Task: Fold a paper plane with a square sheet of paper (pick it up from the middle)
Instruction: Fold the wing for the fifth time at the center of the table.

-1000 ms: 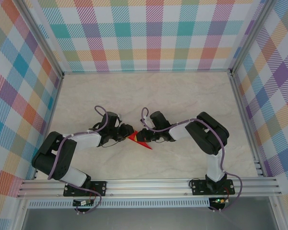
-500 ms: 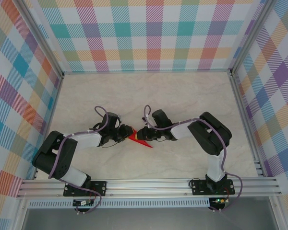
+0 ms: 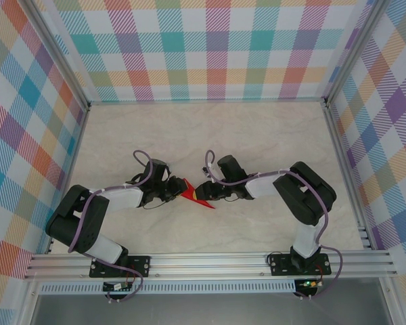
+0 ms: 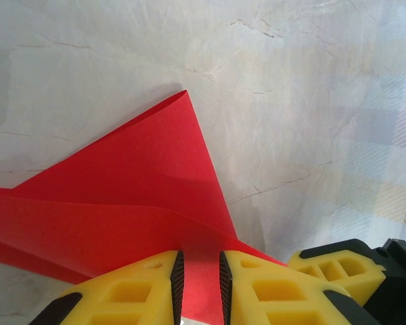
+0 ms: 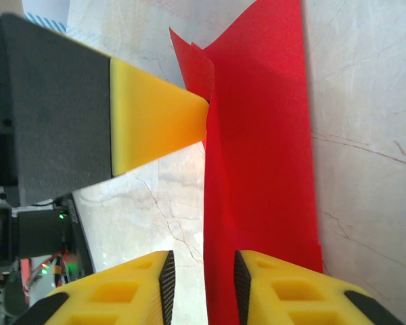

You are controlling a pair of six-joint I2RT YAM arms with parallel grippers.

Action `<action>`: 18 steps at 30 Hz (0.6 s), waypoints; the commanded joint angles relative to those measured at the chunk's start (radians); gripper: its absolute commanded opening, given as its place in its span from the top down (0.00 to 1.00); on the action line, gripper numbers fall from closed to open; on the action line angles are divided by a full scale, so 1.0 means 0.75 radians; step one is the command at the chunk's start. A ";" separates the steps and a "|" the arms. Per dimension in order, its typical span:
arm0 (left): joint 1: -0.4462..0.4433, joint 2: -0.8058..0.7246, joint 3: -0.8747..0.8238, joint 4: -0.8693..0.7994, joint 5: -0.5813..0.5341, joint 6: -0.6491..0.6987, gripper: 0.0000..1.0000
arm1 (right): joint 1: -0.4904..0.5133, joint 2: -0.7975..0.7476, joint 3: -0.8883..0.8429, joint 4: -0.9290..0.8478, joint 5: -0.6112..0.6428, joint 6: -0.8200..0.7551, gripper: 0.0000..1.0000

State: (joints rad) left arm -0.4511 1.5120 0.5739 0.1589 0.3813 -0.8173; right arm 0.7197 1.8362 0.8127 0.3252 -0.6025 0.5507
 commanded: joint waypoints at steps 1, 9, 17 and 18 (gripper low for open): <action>-0.009 0.019 0.034 -0.029 -0.021 0.022 0.77 | -0.004 -0.057 -0.025 -0.047 0.018 -0.170 0.67; -0.010 0.033 0.047 -0.038 -0.027 0.018 0.77 | 0.000 -0.085 -0.047 -0.050 0.057 -0.384 0.67; -0.010 0.032 0.049 -0.052 -0.030 0.010 0.77 | 0.008 -0.052 -0.018 -0.054 0.062 -0.461 0.63; -0.009 0.032 0.049 -0.054 -0.032 0.013 0.77 | 0.011 -0.045 -0.014 -0.055 0.059 -0.464 0.63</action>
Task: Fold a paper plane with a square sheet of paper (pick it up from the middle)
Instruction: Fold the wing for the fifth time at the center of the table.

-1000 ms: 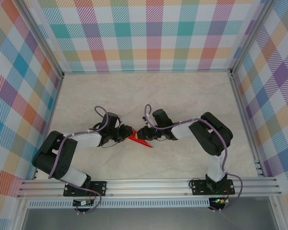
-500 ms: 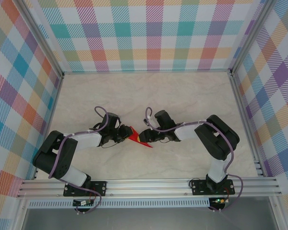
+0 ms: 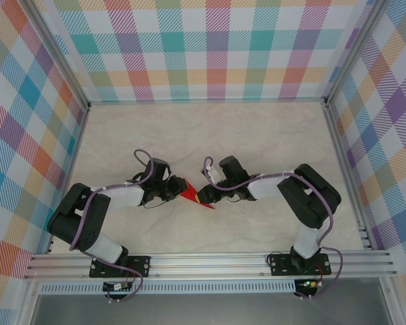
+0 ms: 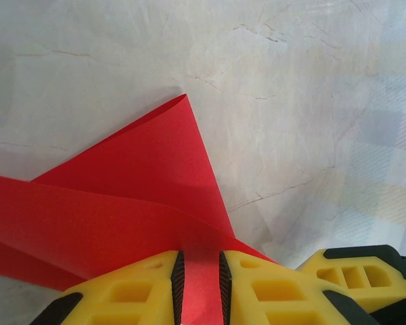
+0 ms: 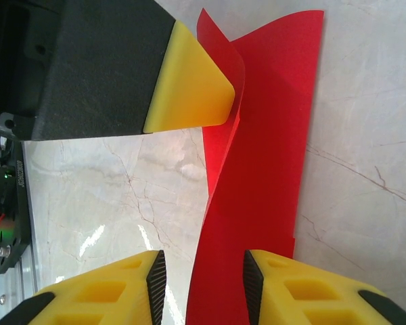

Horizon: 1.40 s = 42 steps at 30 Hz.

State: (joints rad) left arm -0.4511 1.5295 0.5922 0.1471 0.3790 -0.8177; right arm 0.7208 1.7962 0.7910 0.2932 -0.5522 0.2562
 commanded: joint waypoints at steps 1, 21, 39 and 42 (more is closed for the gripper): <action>-0.010 0.008 0.024 -0.040 -0.029 0.011 0.77 | 0.012 0.016 0.022 -0.017 -0.011 -0.075 0.63; -0.009 0.002 0.026 -0.048 -0.027 0.007 0.78 | 0.019 0.114 0.079 -0.019 -0.096 -0.084 0.70; -0.008 -0.100 0.021 -0.082 -0.013 0.052 0.76 | -0.018 0.146 0.075 0.030 -0.218 0.075 0.96; -0.008 -0.126 0.016 -0.074 0.003 0.063 0.75 | -0.022 0.147 0.080 0.038 -0.226 0.114 0.98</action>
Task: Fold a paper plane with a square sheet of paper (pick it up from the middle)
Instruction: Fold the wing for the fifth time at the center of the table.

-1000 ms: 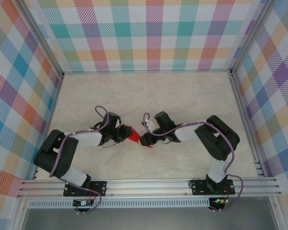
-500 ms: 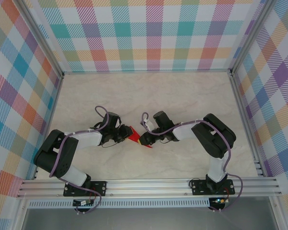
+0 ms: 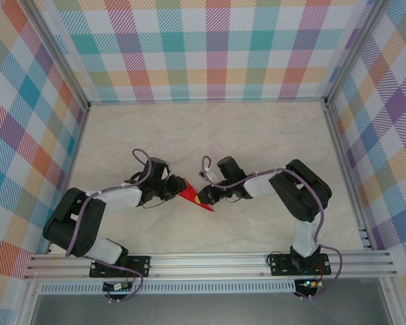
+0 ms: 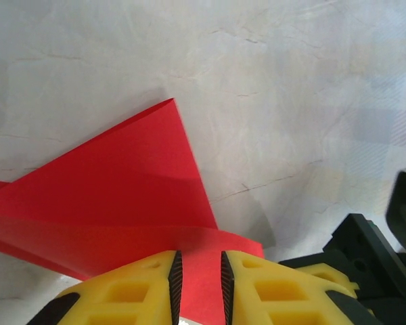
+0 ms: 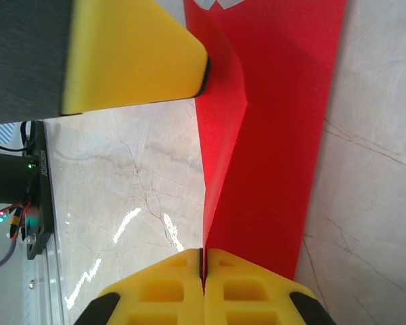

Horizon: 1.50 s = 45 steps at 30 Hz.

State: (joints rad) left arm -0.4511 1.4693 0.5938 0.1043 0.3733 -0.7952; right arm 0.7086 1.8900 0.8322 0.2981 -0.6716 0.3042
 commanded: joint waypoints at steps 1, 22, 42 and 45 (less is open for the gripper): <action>-0.008 -0.054 0.009 -0.009 0.021 0.034 0.75 | -0.006 0.020 0.028 0.032 -0.071 0.066 0.99; -0.089 -0.080 -0.090 0.096 0.066 0.049 0.71 | -0.056 0.128 0.069 -0.044 -0.113 0.300 1.00; -0.125 0.026 -0.058 0.080 0.024 0.062 0.75 | -0.057 0.141 0.075 -0.087 -0.082 0.293 1.00; -0.125 0.035 -0.054 0.074 0.011 0.065 0.75 | -0.057 0.141 0.073 -0.089 -0.082 0.290 1.00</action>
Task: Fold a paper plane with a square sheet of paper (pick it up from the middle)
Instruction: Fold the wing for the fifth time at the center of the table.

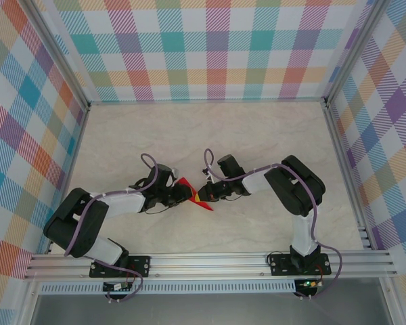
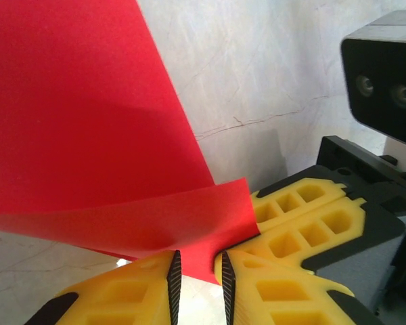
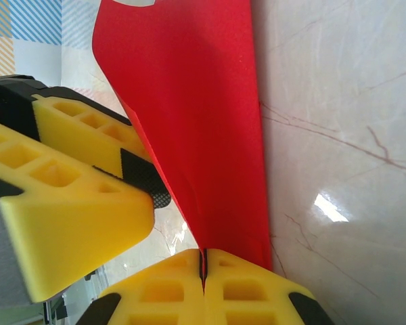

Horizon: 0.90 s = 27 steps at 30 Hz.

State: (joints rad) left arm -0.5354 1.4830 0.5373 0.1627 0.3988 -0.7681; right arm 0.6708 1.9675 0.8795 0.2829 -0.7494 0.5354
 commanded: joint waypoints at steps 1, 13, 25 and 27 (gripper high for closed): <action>-0.012 0.020 0.024 -0.008 -0.026 0.032 0.76 | -0.007 0.040 0.010 -0.069 0.021 -0.020 1.00; -0.012 0.058 0.053 -0.035 -0.070 0.042 0.77 | -0.008 0.045 0.003 -0.066 -0.001 -0.048 1.00; -0.012 0.062 0.075 -0.054 -0.072 0.041 0.78 | -0.007 0.048 0.005 -0.086 0.007 -0.057 1.00; -0.012 0.048 0.075 -0.038 -0.066 0.047 0.78 | -0.007 0.050 0.001 -0.086 0.011 -0.059 1.00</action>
State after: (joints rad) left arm -0.5358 1.5272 0.5732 0.1329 0.3569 -0.7570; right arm 0.6689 1.9686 0.8795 0.2821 -0.7532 0.5201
